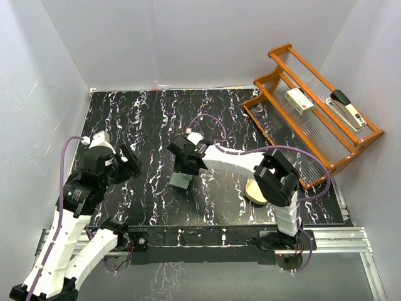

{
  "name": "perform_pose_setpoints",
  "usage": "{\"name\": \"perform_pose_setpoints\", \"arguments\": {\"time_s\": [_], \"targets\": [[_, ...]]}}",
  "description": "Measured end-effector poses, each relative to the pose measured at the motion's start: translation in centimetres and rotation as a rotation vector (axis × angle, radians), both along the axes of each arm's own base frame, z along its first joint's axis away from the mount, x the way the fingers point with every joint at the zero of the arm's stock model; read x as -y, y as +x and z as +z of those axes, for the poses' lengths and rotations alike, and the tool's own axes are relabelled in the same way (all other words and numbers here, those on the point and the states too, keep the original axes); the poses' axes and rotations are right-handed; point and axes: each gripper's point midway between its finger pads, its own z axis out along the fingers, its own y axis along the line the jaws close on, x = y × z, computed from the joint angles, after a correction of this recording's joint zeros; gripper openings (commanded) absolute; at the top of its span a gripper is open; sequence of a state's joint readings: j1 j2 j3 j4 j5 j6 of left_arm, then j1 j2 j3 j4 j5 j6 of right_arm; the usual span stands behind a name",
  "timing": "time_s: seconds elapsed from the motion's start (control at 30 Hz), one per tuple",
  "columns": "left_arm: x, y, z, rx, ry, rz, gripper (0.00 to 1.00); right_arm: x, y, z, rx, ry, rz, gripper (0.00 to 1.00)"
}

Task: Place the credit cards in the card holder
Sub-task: Open the card holder at the center of the board.

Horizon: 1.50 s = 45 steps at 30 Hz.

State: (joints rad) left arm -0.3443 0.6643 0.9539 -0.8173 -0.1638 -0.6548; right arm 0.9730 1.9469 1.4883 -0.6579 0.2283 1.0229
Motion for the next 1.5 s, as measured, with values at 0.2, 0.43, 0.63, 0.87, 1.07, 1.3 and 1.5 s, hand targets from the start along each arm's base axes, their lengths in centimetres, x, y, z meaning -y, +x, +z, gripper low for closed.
{"name": "perform_pose_setpoints", "arguments": {"time_s": [0.2,0.43,0.63,0.87,1.07,1.3,1.5], "targets": [[-0.1,-0.2,-0.7,-0.024,0.002,0.011,0.78,0.4,-0.2,-2.6,-0.035,-0.070,0.018,0.42],[0.0,-0.2,-1.6,-0.043,-0.001,0.015,0.77,1.0,-0.2,-3.8,-0.043,-0.152,0.076,0.28],[0.9,-0.2,-3.5,-0.104,-0.017,-0.016,0.74,1.6,-0.2,-3.7,-0.008,-0.208,0.142,0.15],[3.3,-0.2,-7.5,-0.248,-0.071,-0.098,0.69,3.5,-1.0,-3.7,0.024,-0.226,0.195,0.04],[5.3,-0.8,-10.6,-0.370,-0.136,-0.152,0.67,6.1,-3.5,-3.5,0.006,-0.214,0.262,0.00],[8.1,-0.6,-11.8,-0.396,-0.265,-0.234,0.65,8.0,-5.1,-0.5,0.060,-0.146,0.291,0.00],[10.1,-1.0,-14.1,-0.500,-0.343,-0.297,0.66,7.4,-5.2,2.2,0.138,-0.045,0.310,0.00]]}}
